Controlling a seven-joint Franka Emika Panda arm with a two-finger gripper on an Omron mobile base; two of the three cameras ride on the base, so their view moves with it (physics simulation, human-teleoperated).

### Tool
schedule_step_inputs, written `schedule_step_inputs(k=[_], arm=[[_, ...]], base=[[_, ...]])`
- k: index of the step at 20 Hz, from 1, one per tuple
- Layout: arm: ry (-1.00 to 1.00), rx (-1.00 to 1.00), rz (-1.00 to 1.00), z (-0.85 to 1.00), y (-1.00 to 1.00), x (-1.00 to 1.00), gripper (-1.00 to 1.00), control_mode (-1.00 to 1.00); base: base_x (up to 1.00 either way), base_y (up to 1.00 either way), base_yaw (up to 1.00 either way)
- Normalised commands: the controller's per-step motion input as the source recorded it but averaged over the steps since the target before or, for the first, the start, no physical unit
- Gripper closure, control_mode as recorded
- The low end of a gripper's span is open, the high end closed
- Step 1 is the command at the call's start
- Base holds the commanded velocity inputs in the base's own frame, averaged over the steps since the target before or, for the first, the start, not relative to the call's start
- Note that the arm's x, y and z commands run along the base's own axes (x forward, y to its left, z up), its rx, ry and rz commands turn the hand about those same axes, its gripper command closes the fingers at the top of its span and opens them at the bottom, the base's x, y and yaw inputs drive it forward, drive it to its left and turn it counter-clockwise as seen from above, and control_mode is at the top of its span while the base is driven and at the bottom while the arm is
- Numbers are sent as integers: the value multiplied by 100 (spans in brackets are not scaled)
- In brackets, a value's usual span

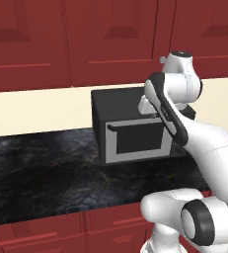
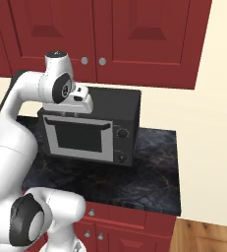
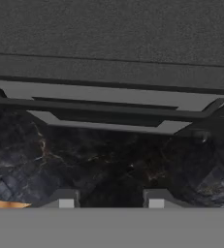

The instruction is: Get the candle and the liquor from the cabinet and move them to the dining counter.

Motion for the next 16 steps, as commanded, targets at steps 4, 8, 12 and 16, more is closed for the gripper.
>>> schedule_step_inputs(k=[4,8,12,16], arm=[[-9,0,0,1,0,-3,-100,-100],[-28,0,0,20,0,-20,-100,-100],[-44,0,0,40,0,-41,-100,-100],[-42,0,0,40,-6,-42,-100,-100]], base=[[0,0,0],[0,0,0],[0,0,0],[0,0,0]])
